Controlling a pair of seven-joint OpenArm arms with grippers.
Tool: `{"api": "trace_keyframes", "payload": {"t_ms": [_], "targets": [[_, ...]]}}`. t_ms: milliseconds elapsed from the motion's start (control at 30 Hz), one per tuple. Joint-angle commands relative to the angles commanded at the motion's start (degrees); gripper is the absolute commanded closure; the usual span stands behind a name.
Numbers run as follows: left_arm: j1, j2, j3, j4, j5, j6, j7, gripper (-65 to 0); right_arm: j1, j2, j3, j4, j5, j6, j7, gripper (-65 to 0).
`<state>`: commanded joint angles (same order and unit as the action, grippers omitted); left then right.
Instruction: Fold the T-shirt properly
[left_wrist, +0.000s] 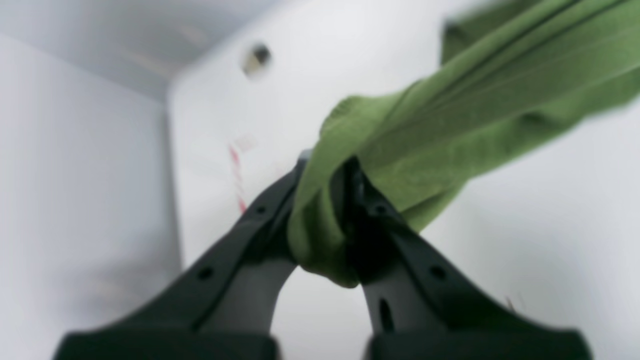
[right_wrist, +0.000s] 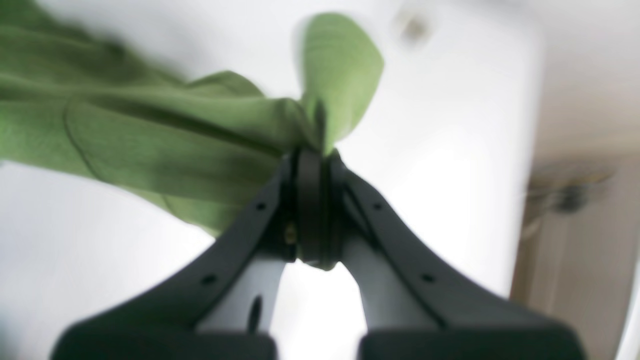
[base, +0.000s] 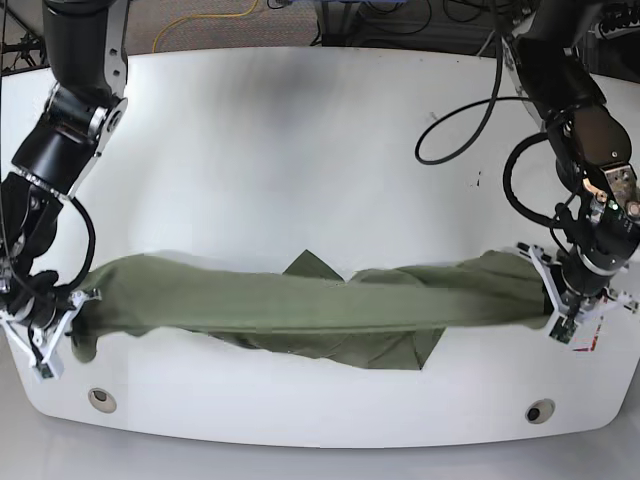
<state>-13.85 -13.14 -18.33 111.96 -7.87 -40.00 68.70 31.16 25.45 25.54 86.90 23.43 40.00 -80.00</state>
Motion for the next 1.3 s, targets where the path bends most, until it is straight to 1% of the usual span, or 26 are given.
{"api": "trace_keyframes", "payload": {"t_ms": [167, 333, 433, 567, 700, 833, 1000, 1100, 1233, 1300], "targets": [[7.03, 0.0, -3.6, 0.0, 0.0, 0.0, 0.0, 0.0, -7.82, -1.58, 3.25, 0.35, 1.58, 0.0, 0.0, 0.0], [13.8, 0.0, -7.3, 0.0, 0.44, 0.0, 0.0, 0.0, -16.35, -2.46, 5.45, 3.43, 3.96, 0.0, 0.0, 0.0], [16.62, -0.26, -7.65, 0.0, 0.44, 0.0, 0.0, 0.0, -19.52, -3.96, 5.71, 5.19, 4.4, 0.0, 0.0, 0.0], [19.6, -2.02, -7.65, -0.09, 0.44, 0.0, 0.0, 0.0, -23.3, -5.19, 5.8, 7.56, 4.4, 0.0, 0.0, 0.0], [22.15, -2.29, -7.74, -0.26, 0.53, 0.0, 0.0, 0.0, -27.34, -6.24, 5.89, 8.88, 4.57, 0.0, 0.0, 0.0], [23.56, -3.16, -7.74, -0.35, 0.53, 0.0, 0.0, 0.0, -29.63, -6.59, 5.89, 8.97, 4.57, 0.0, 0.0, 0.0], [23.74, -3.25, -7.65, -0.53, 0.26, 0.0, 0.0, 0.0, -30.77, -8.88, 5.89, 8.97, 4.57, 0.0, 0.0, 0.0], [23.56, -2.99, -7.56, -0.53, 0.18, 0.0, 0.0, 0.0, -31.21, -9.23, 5.89, 8.97, 4.57, 0.0, 0.0, 0.0], [22.68, -1.76, -7.56, -1.41, 0.09, 0.0, 0.0, 0.0, -31.65, -9.23, 5.89, 8.97, 4.57, 0.0, 0.0, 0.0], [21.54, -1.49, -7.56, -2.37, 0.09, 0.0, 0.18, -2.2, -31.65, -9.41, 5.89, 8.97, 4.57, 0.0, 0.0, 0.0]]}}
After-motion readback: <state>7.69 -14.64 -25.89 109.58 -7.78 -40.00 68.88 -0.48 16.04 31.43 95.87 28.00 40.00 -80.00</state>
